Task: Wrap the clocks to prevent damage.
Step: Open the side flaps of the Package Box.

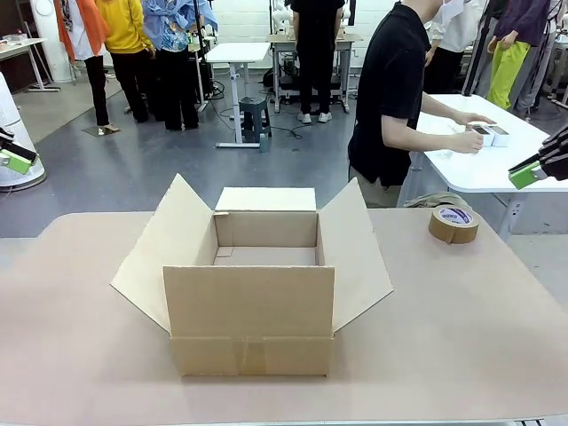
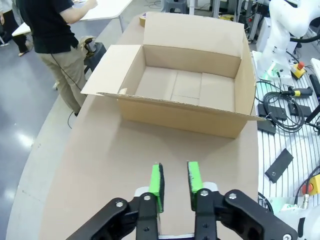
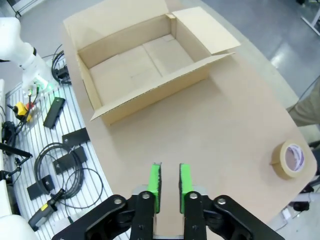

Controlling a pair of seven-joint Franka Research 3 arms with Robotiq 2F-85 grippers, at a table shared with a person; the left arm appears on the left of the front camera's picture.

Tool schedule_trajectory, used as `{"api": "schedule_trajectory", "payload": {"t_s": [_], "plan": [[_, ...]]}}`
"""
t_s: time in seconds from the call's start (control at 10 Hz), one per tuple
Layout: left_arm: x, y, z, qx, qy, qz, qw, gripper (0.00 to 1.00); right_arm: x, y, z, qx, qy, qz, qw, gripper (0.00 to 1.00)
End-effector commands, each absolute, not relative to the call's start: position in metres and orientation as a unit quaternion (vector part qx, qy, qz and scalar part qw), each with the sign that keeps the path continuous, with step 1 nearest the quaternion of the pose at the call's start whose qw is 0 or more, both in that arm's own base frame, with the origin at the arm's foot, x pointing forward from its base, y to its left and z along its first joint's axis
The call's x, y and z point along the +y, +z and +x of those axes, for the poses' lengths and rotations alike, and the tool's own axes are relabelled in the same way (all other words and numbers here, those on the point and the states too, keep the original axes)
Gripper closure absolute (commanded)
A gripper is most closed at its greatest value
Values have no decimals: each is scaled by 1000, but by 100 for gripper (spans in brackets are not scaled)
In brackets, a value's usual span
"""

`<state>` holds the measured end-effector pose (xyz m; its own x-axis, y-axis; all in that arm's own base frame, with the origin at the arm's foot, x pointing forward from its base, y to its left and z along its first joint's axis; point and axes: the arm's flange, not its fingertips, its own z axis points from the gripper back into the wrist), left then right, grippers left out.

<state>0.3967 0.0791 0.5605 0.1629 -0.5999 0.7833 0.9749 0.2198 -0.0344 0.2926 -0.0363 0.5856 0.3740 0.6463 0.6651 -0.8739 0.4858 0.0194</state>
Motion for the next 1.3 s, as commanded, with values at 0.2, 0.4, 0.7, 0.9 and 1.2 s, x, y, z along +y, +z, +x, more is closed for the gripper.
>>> {"api": "schedule_trajectory", "payload": {"t_s": [0.2,0.4,0.7,0.9,1.2], "plan": [[74,564,395,-331,-572,-280,697,100,-38,583,291,-302,485,197,797,100],[70,565,396,-327,-576,-262,702,100,-38,583,292,-303,463,199,809,100],[20,604,388,-256,-555,-213,762,100,28,607,303,-249,323,200,891,100],[-43,639,376,-190,-524,-146,817,100,101,621,311,-215,279,187,917,100],[-124,651,371,-121,-453,-102,877,100,195,615,331,-132,231,121,956,100]]}}
